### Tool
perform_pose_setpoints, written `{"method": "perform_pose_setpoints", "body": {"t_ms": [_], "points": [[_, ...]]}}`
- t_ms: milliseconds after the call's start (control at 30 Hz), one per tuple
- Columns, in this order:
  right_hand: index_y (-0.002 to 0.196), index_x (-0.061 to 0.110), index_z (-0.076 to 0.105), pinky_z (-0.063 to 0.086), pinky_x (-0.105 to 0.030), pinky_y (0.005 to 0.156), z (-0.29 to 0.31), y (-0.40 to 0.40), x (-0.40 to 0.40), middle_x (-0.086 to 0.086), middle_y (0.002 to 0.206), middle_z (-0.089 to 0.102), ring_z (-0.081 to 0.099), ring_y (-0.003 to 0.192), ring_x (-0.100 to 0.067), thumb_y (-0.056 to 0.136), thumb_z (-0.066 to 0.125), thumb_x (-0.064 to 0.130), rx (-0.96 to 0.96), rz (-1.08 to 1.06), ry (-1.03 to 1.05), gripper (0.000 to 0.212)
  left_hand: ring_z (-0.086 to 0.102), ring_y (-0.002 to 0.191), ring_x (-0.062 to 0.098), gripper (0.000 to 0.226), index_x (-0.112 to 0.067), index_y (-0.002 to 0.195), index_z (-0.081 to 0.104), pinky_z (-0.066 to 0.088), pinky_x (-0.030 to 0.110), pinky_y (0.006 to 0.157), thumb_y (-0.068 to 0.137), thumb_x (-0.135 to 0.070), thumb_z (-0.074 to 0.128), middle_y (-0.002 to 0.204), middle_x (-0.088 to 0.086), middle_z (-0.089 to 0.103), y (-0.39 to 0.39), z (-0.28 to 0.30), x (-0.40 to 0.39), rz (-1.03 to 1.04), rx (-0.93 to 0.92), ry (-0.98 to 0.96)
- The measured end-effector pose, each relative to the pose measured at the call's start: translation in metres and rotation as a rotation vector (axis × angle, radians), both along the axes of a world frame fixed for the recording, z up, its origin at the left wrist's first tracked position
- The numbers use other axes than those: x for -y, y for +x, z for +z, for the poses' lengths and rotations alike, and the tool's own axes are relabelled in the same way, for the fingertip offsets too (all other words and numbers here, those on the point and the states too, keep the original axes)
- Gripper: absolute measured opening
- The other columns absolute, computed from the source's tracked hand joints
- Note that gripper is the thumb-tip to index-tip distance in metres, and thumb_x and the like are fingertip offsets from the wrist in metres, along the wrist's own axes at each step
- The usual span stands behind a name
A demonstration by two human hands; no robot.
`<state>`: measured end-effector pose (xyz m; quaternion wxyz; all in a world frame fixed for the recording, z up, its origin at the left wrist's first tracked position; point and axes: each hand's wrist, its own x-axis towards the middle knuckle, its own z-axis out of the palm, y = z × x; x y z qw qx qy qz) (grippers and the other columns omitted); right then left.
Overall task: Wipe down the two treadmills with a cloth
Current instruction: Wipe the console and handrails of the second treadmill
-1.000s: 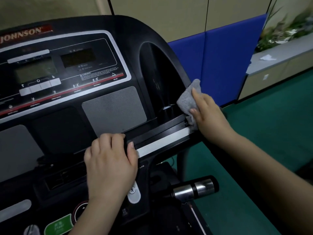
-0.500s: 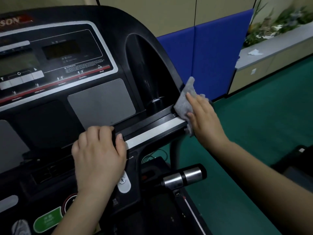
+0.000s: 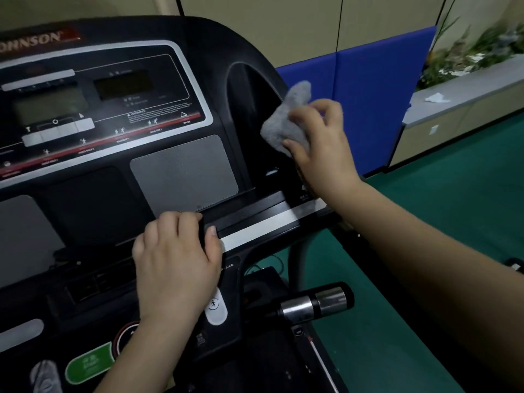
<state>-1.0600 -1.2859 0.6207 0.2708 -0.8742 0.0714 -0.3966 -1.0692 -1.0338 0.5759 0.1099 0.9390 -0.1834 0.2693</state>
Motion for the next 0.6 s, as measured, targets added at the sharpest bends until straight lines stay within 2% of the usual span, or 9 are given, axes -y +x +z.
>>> {"method": "perform_pose_setpoints", "body": {"t_ms": [100,167,200,267,333,433,500,600], "points": [[0.117,0.017,0.063,0.039,-0.042,0.098,-0.011,0.026,-0.004,-0.013,0.142,0.04,0.035,0.128,-0.034,0.088,0.057,0.028,-0.194,0.02,-0.29,0.031,0.05,0.092,0.031,0.032,-0.014,0.104,0.059,0.037,0.047,0.085,0.089,-0.038,0.045,0.098,0.008,0.056,0.0,0.0,0.0,-0.001,-0.003,0.001],[0.114,0.014,0.067,0.04,-0.051,0.101,-0.016,0.033,-0.005,-0.014,0.14,0.047,0.04,0.128,-0.038,0.091,0.046,0.032,-0.293,0.061,-0.436,0.036,0.05,0.091,0.03,0.032,-0.014,0.103,0.059,0.037,0.045,0.084,0.089,-0.038,0.045,0.097,0.007,0.056,0.001,0.0,0.0,-0.003,-0.002,0.001],[0.116,0.011,0.067,0.043,-0.051,0.099,-0.017,0.033,-0.006,-0.014,0.139,0.049,0.045,0.124,-0.039,0.091,0.043,0.031,-0.318,0.112,-0.446,0.04,0.05,0.091,0.03,0.032,-0.014,0.102,0.059,0.036,0.045,0.084,0.089,-0.038,0.044,0.096,0.007,0.056,0.0,0.0,0.0,-0.006,0.0,0.0],[0.128,0.009,0.06,0.043,-0.044,0.102,-0.016,0.028,-0.01,-0.012,0.145,0.041,0.047,0.125,-0.034,0.096,0.043,0.03,-0.381,0.198,-0.342,0.041,0.05,0.09,0.03,0.032,-0.014,0.101,0.06,0.037,0.044,0.083,0.089,-0.038,0.044,0.095,0.007,0.056,0.0,0.0,-0.001,-0.014,0.004,-0.004],[0.134,0.019,0.053,0.038,-0.036,0.105,-0.012,0.024,-0.007,-0.005,0.145,0.037,0.045,0.127,-0.025,0.099,0.042,0.032,-0.506,0.259,-0.253,0.039,0.051,0.09,0.029,0.031,-0.014,0.101,0.06,0.037,0.044,0.083,0.089,-0.038,0.044,0.095,0.007,0.056,0.0,0.001,-0.001,-0.017,-0.001,-0.003],[0.122,0.026,0.06,0.037,-0.026,0.093,0.007,0.025,-0.006,-0.002,0.134,0.047,0.048,0.119,-0.019,0.095,0.047,0.03,-0.722,0.288,-0.213,0.03,0.051,0.09,0.028,0.031,-0.014,0.101,0.059,0.038,0.043,0.082,0.089,-0.039,0.044,0.096,0.005,0.056,0.001,0.001,-0.001,-0.017,-0.016,0.004],[0.116,0.027,0.062,0.039,-0.027,0.092,0.018,0.029,-0.007,0.0,0.128,0.051,0.05,0.113,-0.018,0.091,0.052,0.025,-0.813,0.331,-0.198,0.027,0.051,0.09,0.027,0.031,-0.015,0.101,0.059,0.038,0.042,0.083,0.089,-0.039,0.044,0.096,0.004,0.056,0.001,0.002,-0.001,-0.02,-0.022,0.006],[0.101,0.031,0.065,0.046,-0.025,0.087,0.023,0.03,-0.005,0.005,0.113,0.06,0.056,0.105,-0.015,0.086,0.058,0.019,-0.842,0.4,-0.047,0.021,0.051,0.09,0.026,0.03,-0.015,0.1,0.059,0.039,0.042,0.082,0.089,-0.039,0.044,0.095,0.004,0.056,0.002,0.002,-0.002,-0.026,-0.02,0.004]]}}
